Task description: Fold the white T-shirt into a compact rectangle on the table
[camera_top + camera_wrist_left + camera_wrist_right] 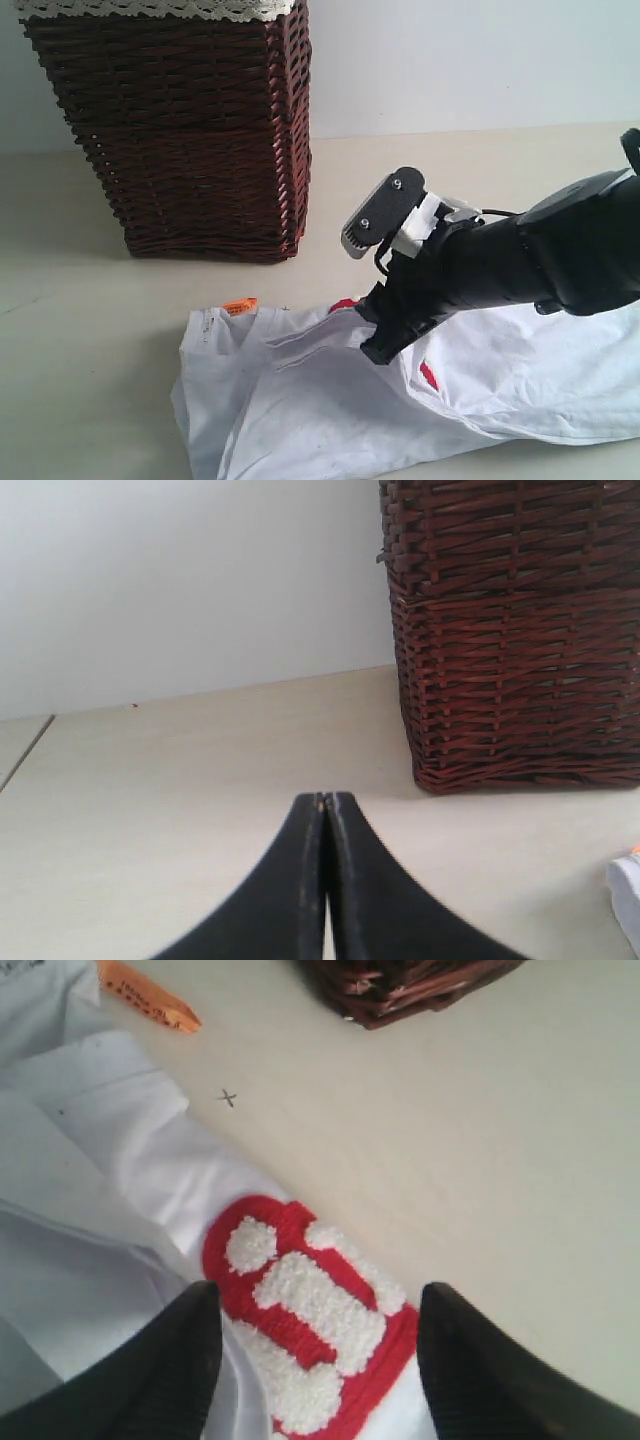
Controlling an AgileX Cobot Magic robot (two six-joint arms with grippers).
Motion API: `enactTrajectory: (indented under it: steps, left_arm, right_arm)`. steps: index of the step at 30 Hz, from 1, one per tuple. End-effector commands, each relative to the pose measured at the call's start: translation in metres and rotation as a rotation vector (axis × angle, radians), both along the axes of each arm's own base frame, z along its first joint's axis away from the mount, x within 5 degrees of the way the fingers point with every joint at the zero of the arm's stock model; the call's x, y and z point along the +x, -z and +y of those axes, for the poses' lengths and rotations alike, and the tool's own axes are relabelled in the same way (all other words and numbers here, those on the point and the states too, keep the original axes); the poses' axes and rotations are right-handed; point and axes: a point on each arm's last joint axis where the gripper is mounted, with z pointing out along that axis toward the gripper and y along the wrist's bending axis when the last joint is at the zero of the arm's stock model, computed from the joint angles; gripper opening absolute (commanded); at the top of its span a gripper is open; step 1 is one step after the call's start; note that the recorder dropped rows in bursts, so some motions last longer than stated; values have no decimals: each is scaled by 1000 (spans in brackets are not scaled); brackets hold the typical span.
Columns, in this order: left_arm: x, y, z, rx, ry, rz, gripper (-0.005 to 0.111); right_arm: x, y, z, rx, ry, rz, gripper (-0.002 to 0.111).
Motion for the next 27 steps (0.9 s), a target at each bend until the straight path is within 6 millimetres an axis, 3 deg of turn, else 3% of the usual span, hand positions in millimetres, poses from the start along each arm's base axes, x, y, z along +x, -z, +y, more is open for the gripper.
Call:
enactTrajectory:
  steps: [1,3,4,5,8,12,17,22,27]
  left_arm:
    - [0,1,0,-2,-5,-5,0]
    - [0,1,0,-2,-5,-5,0]
    - [0,1,0,-2,-5,-5,0]
    - [0,1,0,-2,-5,-5,0]
    - [0,1,0,-2,-5,-5,0]
    - [0,1,0,-2,-5,-5,0]
    - [0,1,0,-2,-5,-5,0]
    - [0,1,0,-2,-5,-5,0]
    - [0,1,0,-2,-5,-5,0]
  right_arm:
    - [2,-31,5,105,23,-47,57]
    - [-13,-32,16,201,-115,60,54]
    - [-31,-29,24,215,-338,158,52]
    - [-38,-27,26,224,-416,212,52]
    - [-52,-14,27,209,-513,381,50]
    - [-37,9,18,38,-418,339,48]
    - [0,25,8,-103,-177,85,48]
    - [27,11,4,-155,-27,-125,48]
    - [19,-7,8,-76,-64,-90,48]
